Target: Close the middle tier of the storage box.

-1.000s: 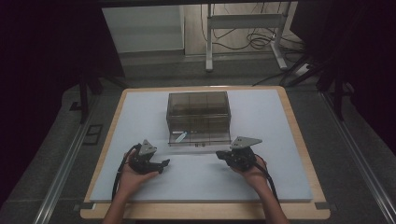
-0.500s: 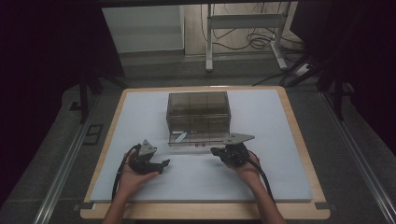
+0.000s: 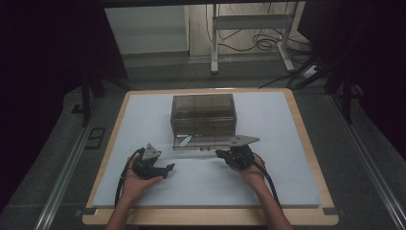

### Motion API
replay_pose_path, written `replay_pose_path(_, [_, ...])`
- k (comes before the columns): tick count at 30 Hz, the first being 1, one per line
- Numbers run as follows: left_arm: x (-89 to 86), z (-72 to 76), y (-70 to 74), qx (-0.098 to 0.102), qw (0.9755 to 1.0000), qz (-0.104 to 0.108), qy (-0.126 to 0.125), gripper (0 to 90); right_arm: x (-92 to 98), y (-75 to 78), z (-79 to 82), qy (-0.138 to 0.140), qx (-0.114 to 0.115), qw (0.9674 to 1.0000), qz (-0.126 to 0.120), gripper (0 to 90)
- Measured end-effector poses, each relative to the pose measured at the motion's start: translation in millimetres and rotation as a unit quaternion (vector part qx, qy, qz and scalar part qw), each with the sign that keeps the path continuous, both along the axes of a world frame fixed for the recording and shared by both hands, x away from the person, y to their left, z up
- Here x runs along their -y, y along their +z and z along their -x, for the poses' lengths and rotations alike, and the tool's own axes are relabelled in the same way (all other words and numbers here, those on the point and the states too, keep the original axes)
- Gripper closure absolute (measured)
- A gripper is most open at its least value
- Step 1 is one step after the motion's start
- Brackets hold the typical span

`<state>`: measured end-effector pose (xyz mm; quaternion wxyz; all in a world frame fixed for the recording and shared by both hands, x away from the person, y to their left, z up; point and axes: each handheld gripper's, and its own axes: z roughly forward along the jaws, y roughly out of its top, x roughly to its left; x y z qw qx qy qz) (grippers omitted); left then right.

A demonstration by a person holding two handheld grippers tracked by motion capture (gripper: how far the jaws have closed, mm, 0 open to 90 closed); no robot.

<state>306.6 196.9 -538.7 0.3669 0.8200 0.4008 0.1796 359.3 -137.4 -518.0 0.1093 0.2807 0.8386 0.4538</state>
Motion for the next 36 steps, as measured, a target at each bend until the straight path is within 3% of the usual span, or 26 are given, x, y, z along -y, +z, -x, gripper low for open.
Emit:
replay_pose_path(29, [-0.7,-0.5,0.3,-0.002,1.0000,0.001,0.001,25.6,-8.2,-5.8,-9.3,-0.014,-0.002,0.9999,-0.001,88.2])
replay_pose_path(36, [-5.6,-1.0,4.4,0.003,0.9999,0.013,-0.001,25.6,-8.4,-6.0,-9.6,-0.016,-0.006,0.9999,0.001,88.2])
